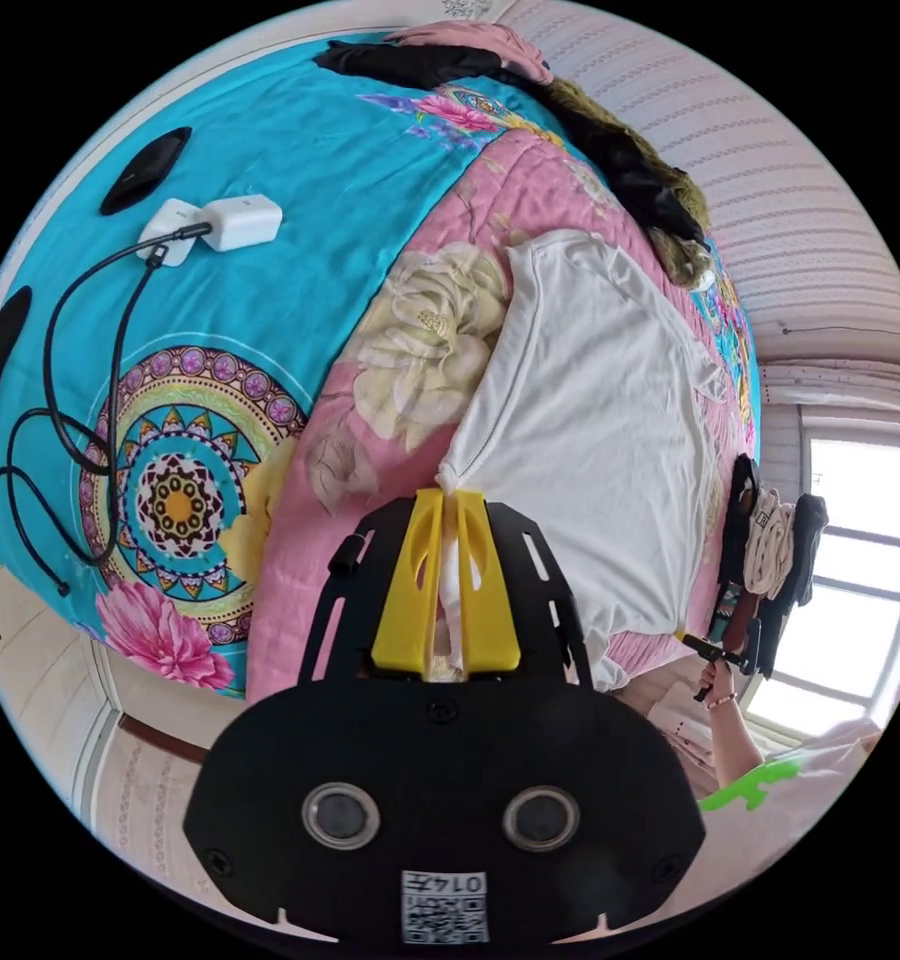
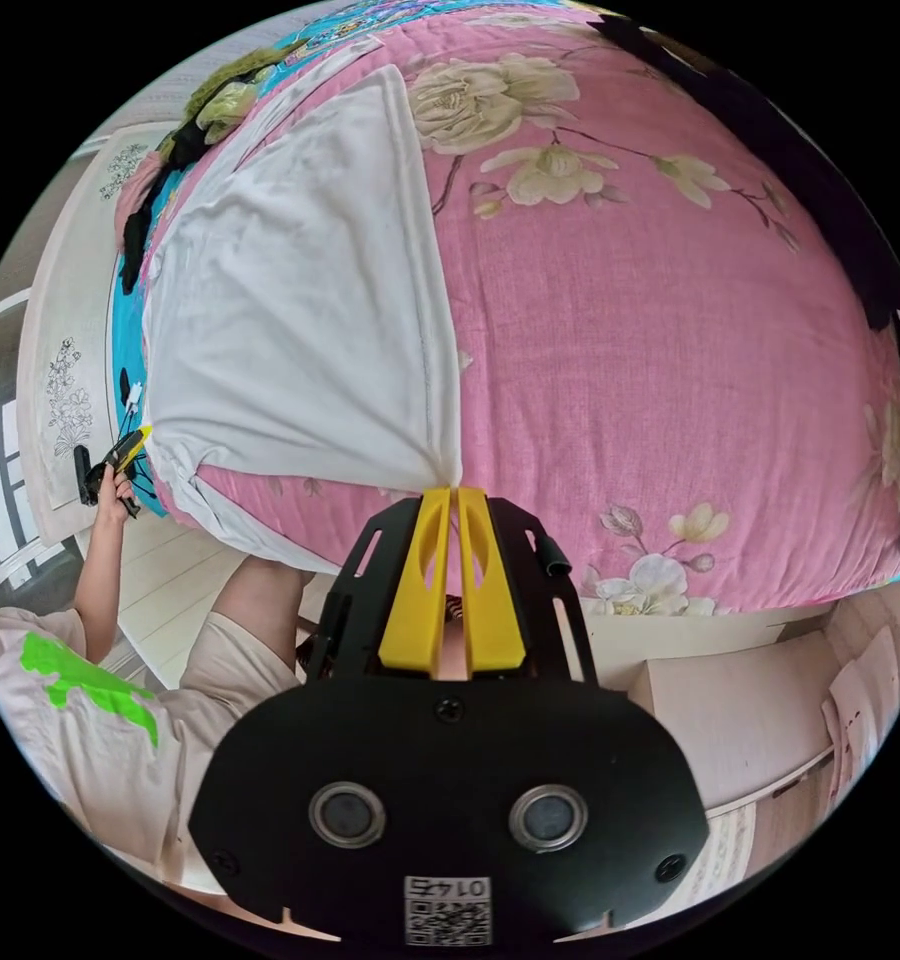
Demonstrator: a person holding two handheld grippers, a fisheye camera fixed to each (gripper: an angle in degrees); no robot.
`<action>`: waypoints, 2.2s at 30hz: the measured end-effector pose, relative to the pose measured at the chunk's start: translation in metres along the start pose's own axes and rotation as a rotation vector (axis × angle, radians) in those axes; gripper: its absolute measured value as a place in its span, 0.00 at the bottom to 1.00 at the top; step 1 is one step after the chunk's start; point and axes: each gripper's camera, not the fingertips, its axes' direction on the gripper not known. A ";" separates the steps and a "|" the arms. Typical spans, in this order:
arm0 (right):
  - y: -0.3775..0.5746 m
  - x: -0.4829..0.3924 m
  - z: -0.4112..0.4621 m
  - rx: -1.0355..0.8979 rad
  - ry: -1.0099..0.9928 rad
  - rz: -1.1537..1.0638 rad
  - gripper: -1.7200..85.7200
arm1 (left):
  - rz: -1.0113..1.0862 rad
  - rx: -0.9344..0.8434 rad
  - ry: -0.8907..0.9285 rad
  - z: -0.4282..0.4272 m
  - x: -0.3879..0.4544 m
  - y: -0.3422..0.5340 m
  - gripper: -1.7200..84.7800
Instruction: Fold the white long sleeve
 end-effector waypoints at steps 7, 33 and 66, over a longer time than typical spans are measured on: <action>0.001 -0.010 -0.039 0.040 -0.016 0.044 0.08 | -0.014 0.144 0.010 -0.035 0.005 -0.011 0.11; -0.425 -0.235 -0.210 0.377 0.190 -0.218 0.09 | 0.272 0.040 0.022 0.050 0.153 -0.277 0.08; -0.505 -0.292 -0.244 0.366 0.141 -0.253 0.03 | 0.363 -0.004 -0.044 0.085 0.226 -0.349 0.02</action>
